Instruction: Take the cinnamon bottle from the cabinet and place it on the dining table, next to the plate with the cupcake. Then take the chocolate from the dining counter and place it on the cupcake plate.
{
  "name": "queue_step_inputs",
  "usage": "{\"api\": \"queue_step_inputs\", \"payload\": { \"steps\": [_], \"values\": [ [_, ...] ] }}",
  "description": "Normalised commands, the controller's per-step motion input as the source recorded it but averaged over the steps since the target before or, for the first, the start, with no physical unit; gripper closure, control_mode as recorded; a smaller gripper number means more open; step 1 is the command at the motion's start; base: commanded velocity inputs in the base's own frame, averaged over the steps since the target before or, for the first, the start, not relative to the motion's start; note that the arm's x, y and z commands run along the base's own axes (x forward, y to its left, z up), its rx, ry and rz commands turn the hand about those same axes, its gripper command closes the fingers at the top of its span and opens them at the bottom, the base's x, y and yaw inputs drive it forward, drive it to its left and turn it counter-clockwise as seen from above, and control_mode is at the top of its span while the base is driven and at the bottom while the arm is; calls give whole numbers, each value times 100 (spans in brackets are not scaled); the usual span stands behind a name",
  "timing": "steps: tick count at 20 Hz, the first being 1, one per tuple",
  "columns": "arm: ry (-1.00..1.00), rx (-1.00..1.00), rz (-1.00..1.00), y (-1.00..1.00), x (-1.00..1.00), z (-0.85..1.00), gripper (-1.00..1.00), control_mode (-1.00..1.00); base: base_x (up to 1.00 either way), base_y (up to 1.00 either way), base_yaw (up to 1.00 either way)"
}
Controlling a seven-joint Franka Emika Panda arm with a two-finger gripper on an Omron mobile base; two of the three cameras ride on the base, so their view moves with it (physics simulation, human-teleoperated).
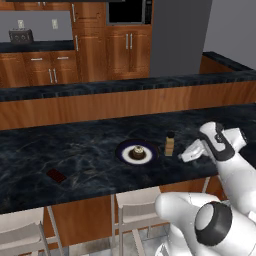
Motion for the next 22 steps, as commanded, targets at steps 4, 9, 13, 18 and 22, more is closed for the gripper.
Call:
{"api": "queue_step_inputs", "payload": {
  "steps": [4, 9, 13, 18, 22],
  "values": [
    [17, 0, -5, 47, -35, 44, -100, -100, 0, 0, 0],
    [19, -1, 0, 48, -35, 38, -100, -100, 0, 0, 0],
    [17, -8, 0, 70, -24, 16, -100, -100, 0, 0, 0],
    [22, -12, 0, 79, -2, 14, -100, -100, 0, 0, 0],
    [17, -19, 0, 86, 0, 18, -100, -100, 0, 0, 0]
  ]
}}
